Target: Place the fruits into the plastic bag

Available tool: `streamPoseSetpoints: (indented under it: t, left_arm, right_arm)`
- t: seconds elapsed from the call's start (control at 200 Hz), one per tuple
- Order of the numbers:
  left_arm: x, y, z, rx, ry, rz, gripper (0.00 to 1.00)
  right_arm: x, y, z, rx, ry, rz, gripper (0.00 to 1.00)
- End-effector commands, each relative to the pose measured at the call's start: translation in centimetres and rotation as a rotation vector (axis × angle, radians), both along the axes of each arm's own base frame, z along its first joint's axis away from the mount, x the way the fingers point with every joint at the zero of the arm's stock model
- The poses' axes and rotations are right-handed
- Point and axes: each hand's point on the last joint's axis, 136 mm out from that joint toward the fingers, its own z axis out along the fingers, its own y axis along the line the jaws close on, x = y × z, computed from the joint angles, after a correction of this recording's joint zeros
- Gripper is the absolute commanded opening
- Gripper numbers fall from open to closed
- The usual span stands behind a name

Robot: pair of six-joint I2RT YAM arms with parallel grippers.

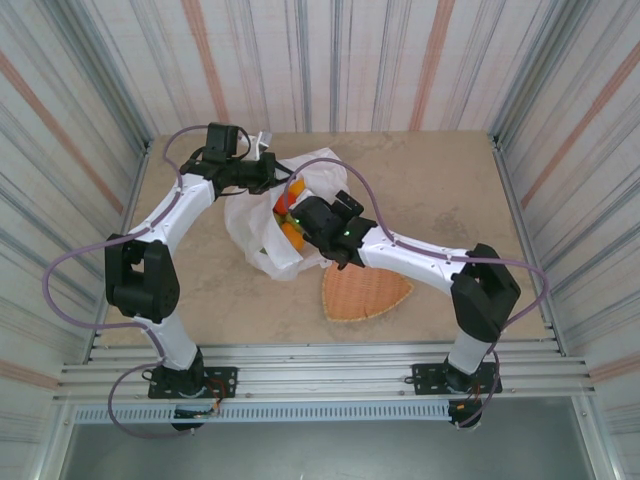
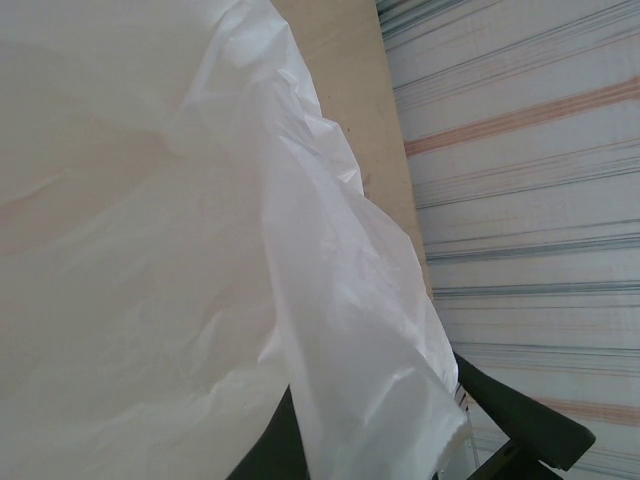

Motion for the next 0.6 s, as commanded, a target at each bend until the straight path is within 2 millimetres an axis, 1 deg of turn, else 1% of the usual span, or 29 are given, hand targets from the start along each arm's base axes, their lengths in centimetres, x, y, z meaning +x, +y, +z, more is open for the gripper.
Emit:
streamPoseSetpoints:
  t: [0.0,0.08,0.205,0.21,0.346,0.501,0.596]
  left_arm:
    - [-0.1,0.3,-0.5,-0.003,0.025,-0.001,0.00]
    - [-0.2,0.2,-0.5,-0.003,0.025,-0.002,0.00]
    - [-0.2,0.2,-0.3,-0.004,0.021,-0.001,0.00]
    - [-0.2,0.3,-0.3,-0.004,0.021,-0.001,0.00]
    - [-0.1,0.2,-0.5,-0.003,0.025,0.000,0.00]
    - [-0.1,0.3,-0.7,0.004,0.026,0.004,0.00]
    - [0.1,0.4,-1.5,0.021,0.034,0.010,0.01]
  right_arm:
    - [0.9,-0.1,1.3,-0.042,-0.070,-0.040,0.98]
    - [1.0,0.0,1.5,-0.027,-0.074,-0.039,0.90]
    - [0.6,-0.2,2.3,0.028,-0.070,-0.035,0.71]
    - [0.6,-0.3,2.3,0.030,-0.071,-0.036,0.68]
    - [0.0,-0.8,3.1,0.127,-0.051,-0.032,0.49]
    - [-0.3,-1.8,3.4,0.262,-0.003,-0.040,0.33]
    - [-0.5,-1.9,3.5,0.373,0.041,-0.032,0.24]
